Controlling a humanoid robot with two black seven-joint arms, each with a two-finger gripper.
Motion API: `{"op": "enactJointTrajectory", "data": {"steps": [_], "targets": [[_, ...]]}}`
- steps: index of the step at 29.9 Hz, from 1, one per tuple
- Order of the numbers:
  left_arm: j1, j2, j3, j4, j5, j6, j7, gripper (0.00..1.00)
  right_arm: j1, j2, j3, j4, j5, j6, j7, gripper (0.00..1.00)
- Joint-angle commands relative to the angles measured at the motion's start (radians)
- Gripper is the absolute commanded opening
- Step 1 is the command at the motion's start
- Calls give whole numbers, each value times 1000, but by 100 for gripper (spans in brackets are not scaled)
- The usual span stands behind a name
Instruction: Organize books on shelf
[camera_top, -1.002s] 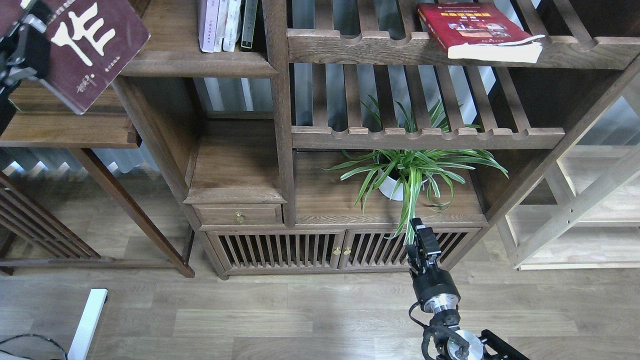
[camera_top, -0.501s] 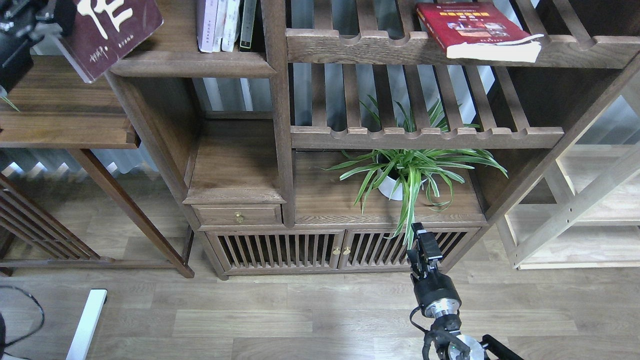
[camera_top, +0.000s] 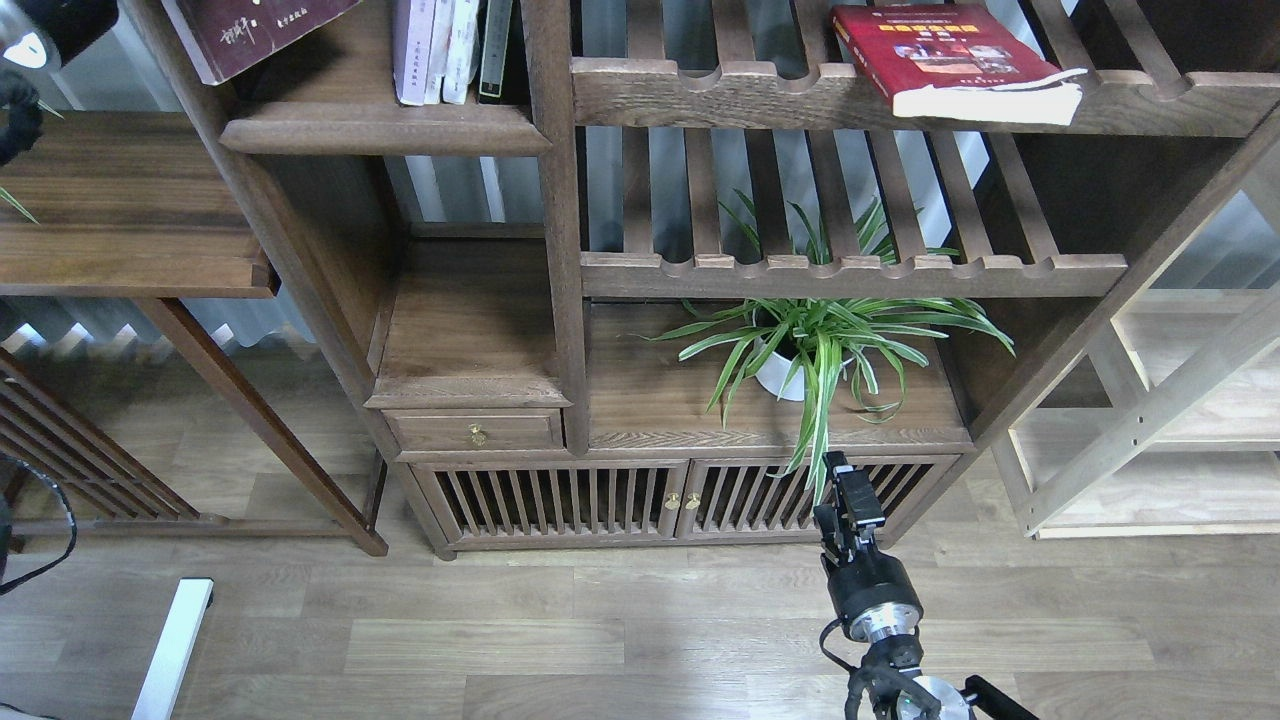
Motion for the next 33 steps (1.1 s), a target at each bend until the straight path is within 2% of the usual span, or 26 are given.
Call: {"op": "enactJointTrajectory", "data": {"steps": [1,15,25,33], "targets": [[-20,-4,29,29,0,4,-1,4,-5,0,0,2,-1,0,0,99],[-259,-40,191,269,-31,16,-1,4,-12,0,-2,8,4,0,0,99],[-332,-55,253,362,-32,15,2,5,-34,0,0,10,6,0,0,99],[-334,-67,303,364,-32,13,-9,7,-52,-20,0,16,7,0,0,99]]}}
